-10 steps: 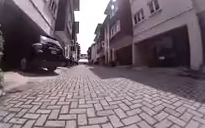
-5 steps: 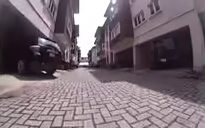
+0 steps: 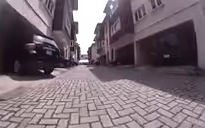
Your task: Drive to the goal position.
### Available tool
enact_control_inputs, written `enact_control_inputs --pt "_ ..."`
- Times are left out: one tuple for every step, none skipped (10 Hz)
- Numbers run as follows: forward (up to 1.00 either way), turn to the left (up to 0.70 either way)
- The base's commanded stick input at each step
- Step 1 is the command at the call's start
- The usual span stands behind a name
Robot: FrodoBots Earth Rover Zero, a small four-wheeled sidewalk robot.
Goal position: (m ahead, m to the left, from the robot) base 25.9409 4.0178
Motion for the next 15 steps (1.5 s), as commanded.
enact_control_inputs --pt "0.5 0.0" --pt "0.5 0.0" --pt "0.5 0.0" --pt "0.5 0.0" --pt "0.5 0.0" --pt "0.5 0.0" --pt "0.5 0.0" --pt "0.5 0.0" --pt "0.5 0.0" --pt "0.5 0.0" --pt "0.5 0.0" --pt "0.5 0.0" --pt "0.5 0.0" --pt "0.5 0.22" --pt "0.5 0.5"
